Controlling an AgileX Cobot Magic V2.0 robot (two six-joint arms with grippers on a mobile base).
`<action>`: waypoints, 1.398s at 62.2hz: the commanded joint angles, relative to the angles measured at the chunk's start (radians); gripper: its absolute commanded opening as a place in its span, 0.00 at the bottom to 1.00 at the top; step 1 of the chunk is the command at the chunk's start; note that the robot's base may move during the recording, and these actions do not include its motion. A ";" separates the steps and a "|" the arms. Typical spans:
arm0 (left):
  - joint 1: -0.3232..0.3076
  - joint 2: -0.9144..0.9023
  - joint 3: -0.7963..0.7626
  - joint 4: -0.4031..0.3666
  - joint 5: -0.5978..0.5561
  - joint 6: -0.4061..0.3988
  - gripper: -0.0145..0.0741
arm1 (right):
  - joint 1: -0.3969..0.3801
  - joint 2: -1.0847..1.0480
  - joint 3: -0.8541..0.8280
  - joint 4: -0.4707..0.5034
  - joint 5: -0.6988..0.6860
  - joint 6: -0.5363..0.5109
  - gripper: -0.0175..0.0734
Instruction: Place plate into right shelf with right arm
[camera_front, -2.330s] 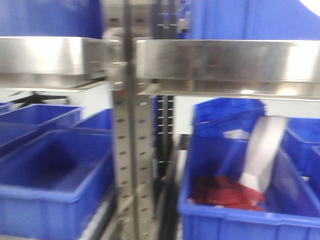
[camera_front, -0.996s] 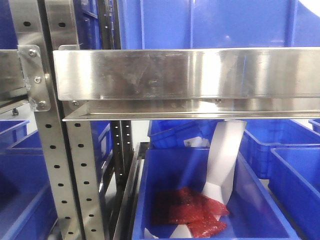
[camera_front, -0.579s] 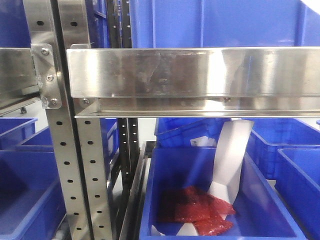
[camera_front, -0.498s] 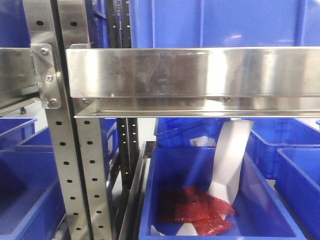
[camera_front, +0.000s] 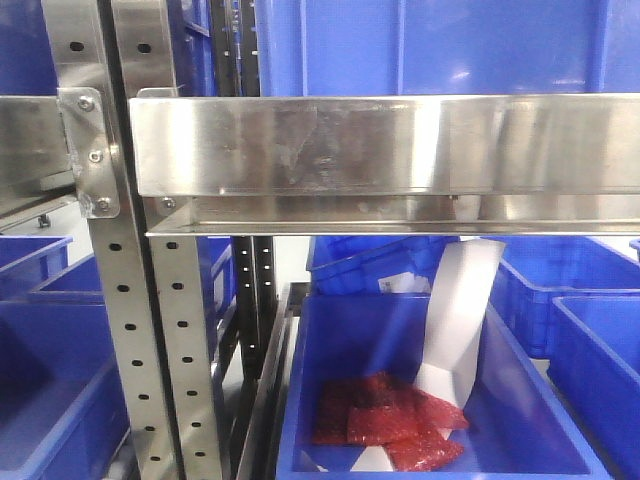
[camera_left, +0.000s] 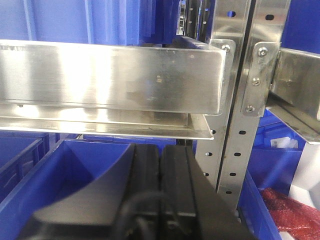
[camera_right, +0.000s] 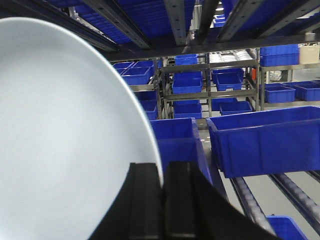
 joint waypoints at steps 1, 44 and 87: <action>-0.002 -0.010 0.010 -0.008 -0.090 -0.007 0.02 | 0.016 0.119 -0.146 0.004 -0.111 -0.002 0.25; -0.002 -0.010 0.010 -0.008 -0.090 -0.007 0.02 | 0.051 0.521 -0.443 -0.011 -0.028 -0.003 0.72; -0.002 -0.010 0.010 -0.008 -0.090 -0.007 0.02 | 0.048 0.294 -0.263 -0.011 0.011 -0.003 0.25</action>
